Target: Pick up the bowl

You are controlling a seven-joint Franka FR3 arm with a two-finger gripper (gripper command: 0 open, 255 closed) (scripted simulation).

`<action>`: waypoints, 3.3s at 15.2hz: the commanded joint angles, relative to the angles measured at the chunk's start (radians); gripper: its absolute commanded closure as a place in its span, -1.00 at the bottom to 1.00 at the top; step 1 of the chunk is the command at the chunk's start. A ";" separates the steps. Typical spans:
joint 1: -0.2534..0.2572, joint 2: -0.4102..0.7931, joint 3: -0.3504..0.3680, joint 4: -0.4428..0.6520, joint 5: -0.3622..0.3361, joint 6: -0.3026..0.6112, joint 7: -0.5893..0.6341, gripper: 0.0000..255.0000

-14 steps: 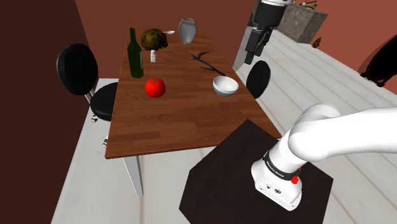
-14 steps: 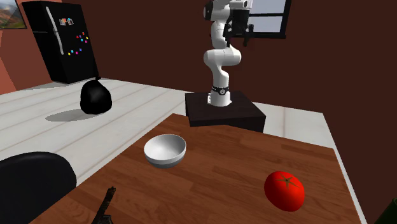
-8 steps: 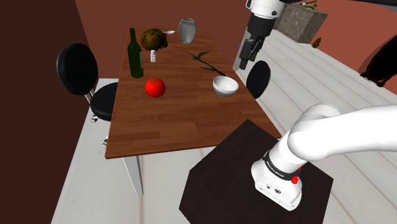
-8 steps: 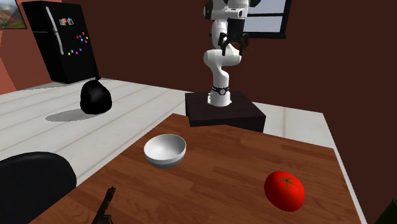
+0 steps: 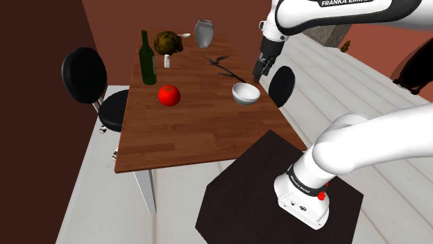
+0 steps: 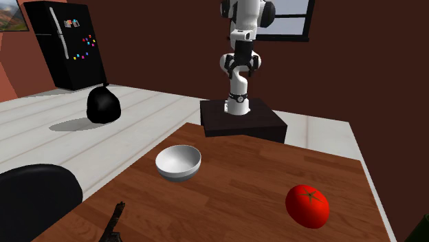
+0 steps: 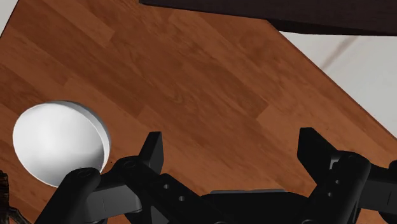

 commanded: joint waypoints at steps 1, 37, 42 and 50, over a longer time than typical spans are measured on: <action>-0.011 0.051 -0.024 -0.018 -0.017 0.082 -0.019 -1.00; -0.176 1.093 -0.122 0.372 0.222 0.848 -0.417 1.00; -0.176 1.092 -0.122 0.372 0.222 0.847 -0.416 1.00; -0.163 1.046 -0.137 0.365 0.206 0.808 -0.407 1.00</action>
